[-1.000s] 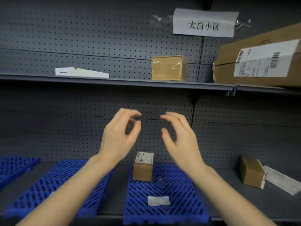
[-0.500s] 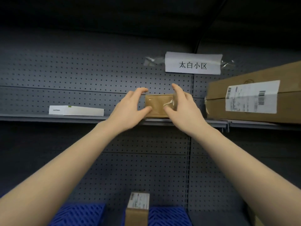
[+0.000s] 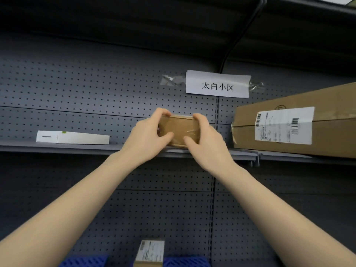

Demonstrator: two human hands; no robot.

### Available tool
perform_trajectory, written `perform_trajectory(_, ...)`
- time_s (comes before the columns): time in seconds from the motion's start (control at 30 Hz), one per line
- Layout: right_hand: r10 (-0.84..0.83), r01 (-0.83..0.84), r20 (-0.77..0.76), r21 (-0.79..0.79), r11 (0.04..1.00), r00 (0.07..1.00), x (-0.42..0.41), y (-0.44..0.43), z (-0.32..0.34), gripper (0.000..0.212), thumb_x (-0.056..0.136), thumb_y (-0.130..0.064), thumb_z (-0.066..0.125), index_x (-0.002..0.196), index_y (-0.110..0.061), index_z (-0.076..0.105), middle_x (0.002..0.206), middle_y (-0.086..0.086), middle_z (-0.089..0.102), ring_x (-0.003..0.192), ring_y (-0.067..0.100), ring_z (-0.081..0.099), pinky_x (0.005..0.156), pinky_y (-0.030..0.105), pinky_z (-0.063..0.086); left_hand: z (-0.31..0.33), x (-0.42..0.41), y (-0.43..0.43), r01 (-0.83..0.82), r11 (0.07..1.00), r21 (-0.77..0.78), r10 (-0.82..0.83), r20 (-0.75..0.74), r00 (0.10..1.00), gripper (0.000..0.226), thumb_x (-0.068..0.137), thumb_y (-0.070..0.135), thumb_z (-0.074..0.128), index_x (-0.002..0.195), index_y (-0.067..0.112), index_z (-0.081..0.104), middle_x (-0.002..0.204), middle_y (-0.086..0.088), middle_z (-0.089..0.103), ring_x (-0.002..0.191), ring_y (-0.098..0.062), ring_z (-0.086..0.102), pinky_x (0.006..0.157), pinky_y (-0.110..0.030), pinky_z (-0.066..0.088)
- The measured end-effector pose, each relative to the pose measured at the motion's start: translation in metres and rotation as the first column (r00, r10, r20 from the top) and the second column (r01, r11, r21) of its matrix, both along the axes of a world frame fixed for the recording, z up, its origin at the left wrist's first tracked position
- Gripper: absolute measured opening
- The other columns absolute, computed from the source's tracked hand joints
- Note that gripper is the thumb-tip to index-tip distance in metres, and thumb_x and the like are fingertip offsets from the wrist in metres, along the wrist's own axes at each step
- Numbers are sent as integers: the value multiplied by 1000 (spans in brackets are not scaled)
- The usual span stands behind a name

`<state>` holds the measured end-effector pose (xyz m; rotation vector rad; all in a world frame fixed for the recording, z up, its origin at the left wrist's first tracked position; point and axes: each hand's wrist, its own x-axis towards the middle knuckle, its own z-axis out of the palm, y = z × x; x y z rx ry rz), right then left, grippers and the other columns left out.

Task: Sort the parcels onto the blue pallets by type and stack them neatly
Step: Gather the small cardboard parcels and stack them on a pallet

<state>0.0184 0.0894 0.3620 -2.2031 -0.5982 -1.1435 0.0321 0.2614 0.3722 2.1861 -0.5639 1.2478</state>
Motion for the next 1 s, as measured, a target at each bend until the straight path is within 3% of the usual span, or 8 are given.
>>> perform_trajectory(0.1,104,-108,100,44,993,990,-21,-2,-17,58,93,-29,53,142,-34,23,134,1,43,106,14,51,84,30,45,-28,-23,-10,-3,995,-96,26,237,971,51,87,25,61,130,37,39,115,7,60,101,-12,58,87,-36,52)
perform_trajectory(0.2,166,-176,147,62,982,975,-41,-3,-38,59,93,-27,53,143,-37,23,149,-5,29,118,7,42,88,20,36,-56,-48,-21,32,994,-104,4,328,945,58,87,17,63,138,26,39,132,3,51,116,-7,49,95,-23,43)
perform_trajectory(0.3,222,-238,158,91,967,962,-60,-4,-57,64,92,-25,53,145,-39,20,155,-6,20,124,3,37,92,9,31,-73,-71,-29,49,994,-100,-8,373,928,61,86,13,63,141,18,38,144,-3,42,131,-9,40,107,-24,37)
perform_trajectory(0.43,257,-276,196,77,958,946,-86,-10,-86,69,92,-20,55,148,-36,18,157,-3,16,114,-32,17,86,-9,21,-97,-100,-35,53,994,-91,-10,419,908,61,86,8,64,142,12,39,148,-11,37,139,-14,33,112,-27,32)
perform_trajectory(0.57,269,-287,198,67,955,942,-108,-14,-126,69,92,-18,55,148,-38,20,157,-5,11,124,-21,24,83,-5,32,-144,-117,-36,84,995,-61,-48,452,890,64,85,2,65,141,14,37,149,-17,34,138,-24,36,108,-43,40)
perform_trajectory(0.67,265,-280,174,68,958,949,-115,-13,-158,69,92,-19,56,147,-41,20,157,-8,8,117,-24,28,82,10,44,-186,-121,-32,95,995,-38,-73,385,920,66,86,4,64,142,18,34,151,-17,30,139,-27,35,103,-50,43)
perform_trajectory(0.8,258,-266,91,86,960,962,-110,-7,-196,69,92,-18,56,145,-44,21,156,-10,8,113,-20,34,84,20,46,-229,-118,-19,78,997,-20,-70,248,966,60,90,16,57,144,20,32,153,-12,27,140,-22,34,106,-46,42)
perform_trajectory(1.0,225,-220,-123,51,974,967,-79,4,-245,70,94,-23,52,145,-51,13,155,-14,5,125,10,45,86,29,52,-274,-95,12,51,998,32,-51,2,999,60,92,26,49,147,36,28,156,5,23,135,-13,39,96,-44,50)
